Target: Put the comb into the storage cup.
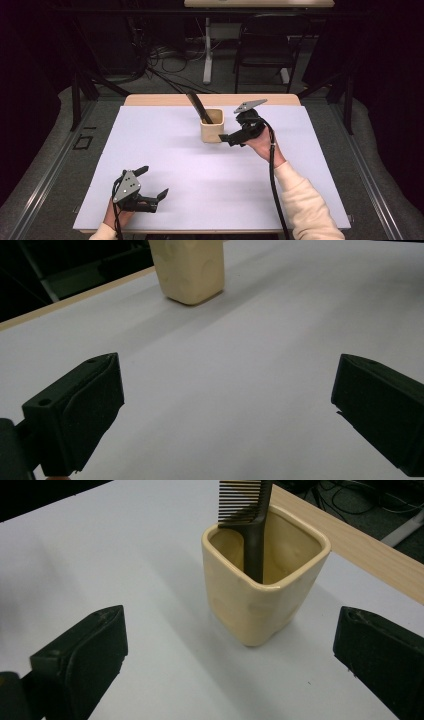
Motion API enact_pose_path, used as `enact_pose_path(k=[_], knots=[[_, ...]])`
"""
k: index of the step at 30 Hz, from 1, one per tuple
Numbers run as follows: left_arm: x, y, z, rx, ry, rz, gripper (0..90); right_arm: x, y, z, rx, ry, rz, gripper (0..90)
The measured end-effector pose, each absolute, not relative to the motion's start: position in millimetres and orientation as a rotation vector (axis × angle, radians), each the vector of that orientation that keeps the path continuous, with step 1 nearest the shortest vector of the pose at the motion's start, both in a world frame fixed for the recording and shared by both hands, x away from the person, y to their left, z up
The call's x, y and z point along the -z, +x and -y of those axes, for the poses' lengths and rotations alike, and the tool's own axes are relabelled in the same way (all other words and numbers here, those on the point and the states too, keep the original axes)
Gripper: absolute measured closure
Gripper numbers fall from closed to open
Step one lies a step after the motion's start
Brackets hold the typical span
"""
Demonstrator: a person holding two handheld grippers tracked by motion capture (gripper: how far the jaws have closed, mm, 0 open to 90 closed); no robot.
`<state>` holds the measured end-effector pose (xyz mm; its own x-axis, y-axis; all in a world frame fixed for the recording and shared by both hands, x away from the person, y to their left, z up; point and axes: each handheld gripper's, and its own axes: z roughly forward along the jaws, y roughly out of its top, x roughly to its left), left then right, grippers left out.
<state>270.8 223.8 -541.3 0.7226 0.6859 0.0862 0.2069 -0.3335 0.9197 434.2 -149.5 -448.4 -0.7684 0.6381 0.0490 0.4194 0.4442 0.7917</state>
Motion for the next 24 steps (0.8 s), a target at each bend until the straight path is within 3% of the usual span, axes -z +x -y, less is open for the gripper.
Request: enact_pose_path(k=[24], knots=[[540.7,270.4,-224.3,-0.58,1.889,-0.688,0.4,466.8,388.7,182.5,-1.237,0.878,-2.401,0.0]])
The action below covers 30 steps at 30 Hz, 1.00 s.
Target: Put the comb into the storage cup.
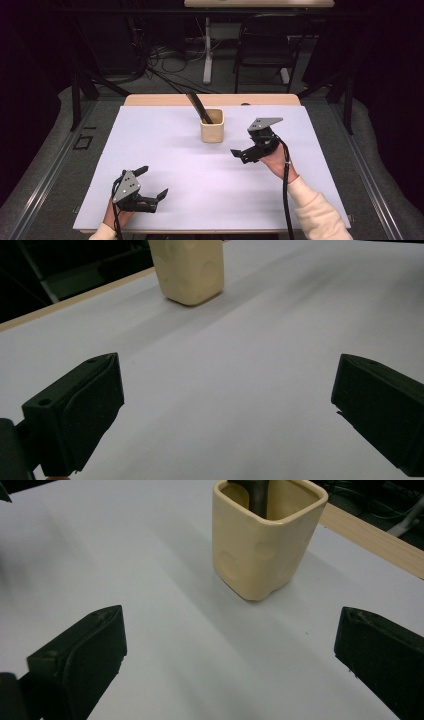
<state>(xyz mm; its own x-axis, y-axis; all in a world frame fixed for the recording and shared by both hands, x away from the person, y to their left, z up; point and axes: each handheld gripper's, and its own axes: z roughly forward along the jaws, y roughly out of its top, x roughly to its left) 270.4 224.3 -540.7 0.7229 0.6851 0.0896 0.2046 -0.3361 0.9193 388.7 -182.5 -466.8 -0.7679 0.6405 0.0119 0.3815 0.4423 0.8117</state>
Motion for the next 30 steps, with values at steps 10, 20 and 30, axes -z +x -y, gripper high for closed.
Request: enact_pose_path(k=[10,20,30], knots=[[540.6,270.1,-223.7,-0.58,1.889,-0.683,0.4,478.1,360.6,186.6,-1.239,0.847,-2.399,0.0],[540.5,270.0,-223.6,-0.579,1.891,-0.682,0.4,486.2,340.1,194.2,-1.269,0.851,-2.349,0.0],[540.4,269.7,-223.7,-0.576,1.89,-0.68,0.4,496.9,324.5,200.6,-1.232,0.866,-2.357,0.0]])
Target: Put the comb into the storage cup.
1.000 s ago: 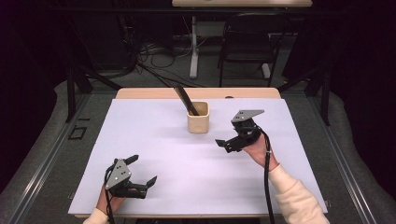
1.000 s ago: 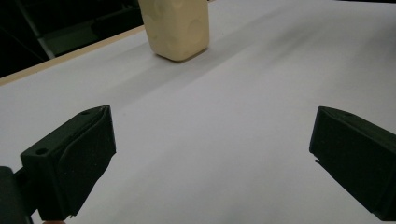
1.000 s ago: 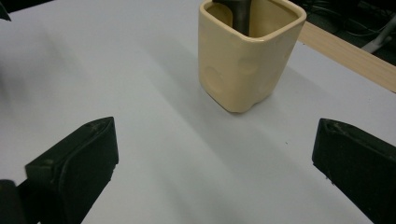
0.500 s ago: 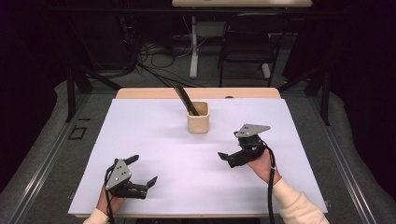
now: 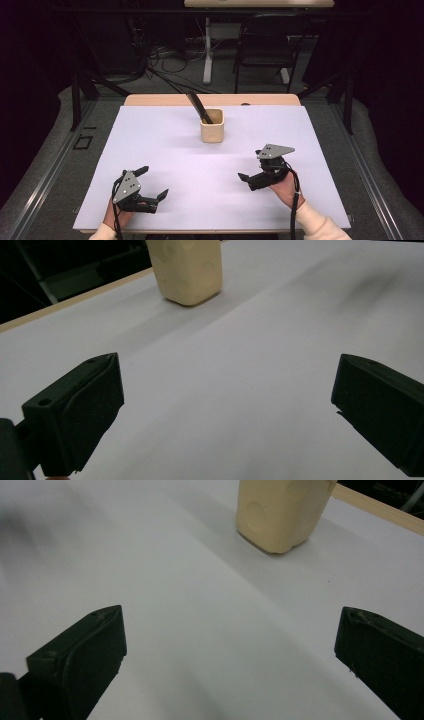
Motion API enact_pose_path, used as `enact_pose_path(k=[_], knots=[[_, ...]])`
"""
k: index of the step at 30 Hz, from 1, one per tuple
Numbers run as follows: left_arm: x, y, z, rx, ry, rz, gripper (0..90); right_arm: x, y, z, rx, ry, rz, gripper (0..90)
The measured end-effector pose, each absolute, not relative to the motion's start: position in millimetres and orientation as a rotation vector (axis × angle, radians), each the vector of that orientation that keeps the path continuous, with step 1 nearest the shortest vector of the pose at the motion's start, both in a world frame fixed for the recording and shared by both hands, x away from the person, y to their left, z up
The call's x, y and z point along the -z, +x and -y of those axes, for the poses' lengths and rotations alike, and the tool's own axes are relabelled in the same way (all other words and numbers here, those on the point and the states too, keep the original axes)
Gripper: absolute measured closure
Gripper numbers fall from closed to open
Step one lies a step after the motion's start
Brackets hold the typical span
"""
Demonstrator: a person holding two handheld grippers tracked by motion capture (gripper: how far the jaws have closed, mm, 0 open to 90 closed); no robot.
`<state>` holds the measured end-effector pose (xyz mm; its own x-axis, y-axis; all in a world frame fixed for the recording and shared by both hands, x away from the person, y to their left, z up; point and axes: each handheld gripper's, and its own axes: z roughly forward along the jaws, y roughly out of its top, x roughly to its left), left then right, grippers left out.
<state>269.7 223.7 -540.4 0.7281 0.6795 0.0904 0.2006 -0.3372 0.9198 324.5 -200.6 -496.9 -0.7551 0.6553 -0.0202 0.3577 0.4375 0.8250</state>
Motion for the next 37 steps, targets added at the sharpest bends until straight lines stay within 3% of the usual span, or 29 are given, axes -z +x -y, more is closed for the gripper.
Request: enact_pose_path(k=[20,37], knots=[[540.9,269.7,-223.6,-0.576,1.898,-0.685,0.4,517.7,285.0,221.3,-1.177,0.854,-2.308,0.0],[541.7,270.4,-223.2,-0.576,1.9,-0.686,0.4,515.3,269.9,229.1,-1.205,0.837,-2.271,0.0]])
